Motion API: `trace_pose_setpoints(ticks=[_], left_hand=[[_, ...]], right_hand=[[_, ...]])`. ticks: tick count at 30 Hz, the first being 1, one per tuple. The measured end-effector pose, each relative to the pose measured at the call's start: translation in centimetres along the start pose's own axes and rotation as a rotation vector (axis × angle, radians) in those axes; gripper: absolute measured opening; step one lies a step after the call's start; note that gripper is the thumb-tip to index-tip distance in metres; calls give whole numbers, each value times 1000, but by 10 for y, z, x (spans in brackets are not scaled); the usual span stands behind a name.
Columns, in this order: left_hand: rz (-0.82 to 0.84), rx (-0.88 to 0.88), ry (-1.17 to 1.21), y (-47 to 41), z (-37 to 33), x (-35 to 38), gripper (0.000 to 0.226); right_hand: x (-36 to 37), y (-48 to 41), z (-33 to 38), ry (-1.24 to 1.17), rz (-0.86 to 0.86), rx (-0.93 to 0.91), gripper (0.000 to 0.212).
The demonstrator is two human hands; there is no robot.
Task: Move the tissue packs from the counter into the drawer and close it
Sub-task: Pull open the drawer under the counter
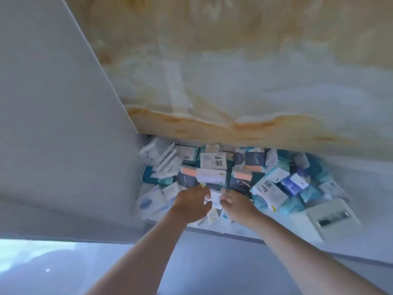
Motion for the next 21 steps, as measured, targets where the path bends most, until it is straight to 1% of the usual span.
trace_pose_setpoints(ticks=[1,3,5,6,8,11,14,15,16,17,19,21], left_hand=[[61,-20,-12,-2,3,20,24],[92,-5,-38,-11,11,67,25],[43,62,-68,-16,21,112,25],[14,109,-85,-17,24,131,26],[-59,194,-101,-25,31,169,31],[-98,282,-96,-34,41,211,44],[-220,382,-136,-37,52,236,44],[-266,403,-162,-35,54,240,44],[-316,409,-167,-31,56,243,44],[-352,405,-170,-26,57,246,42],[-417,405,-180,-16,62,254,40],[-444,410,-208,-7,67,262,44]], right_hand=[[18,-8,-16,-54,5,26,20],[54,-19,-50,-168,70,104,19],[93,-24,-85,-327,184,229,26],[110,-25,-99,-391,232,287,24],[141,-31,-125,-477,258,372,17],[174,-45,-153,-592,198,441,15],[191,-51,-172,-747,127,473,14],[193,-51,-177,-789,80,484,11],[194,-52,-183,-839,28,496,13],[195,-53,-188,-921,-23,515,18],[199,-52,-193,-1180,-84,543,21],[203,-52,-192,-1424,-110,505,20]])
Point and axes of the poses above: each hand's wrist, its own y-axis away from the middle knuckle, its own x-axis out of the palm, z = x × y, the point moved 2 cm from there along -y, towards the middle knuckle, and after that the axes turned 3 degrees about -y, right-handed, at the moved point
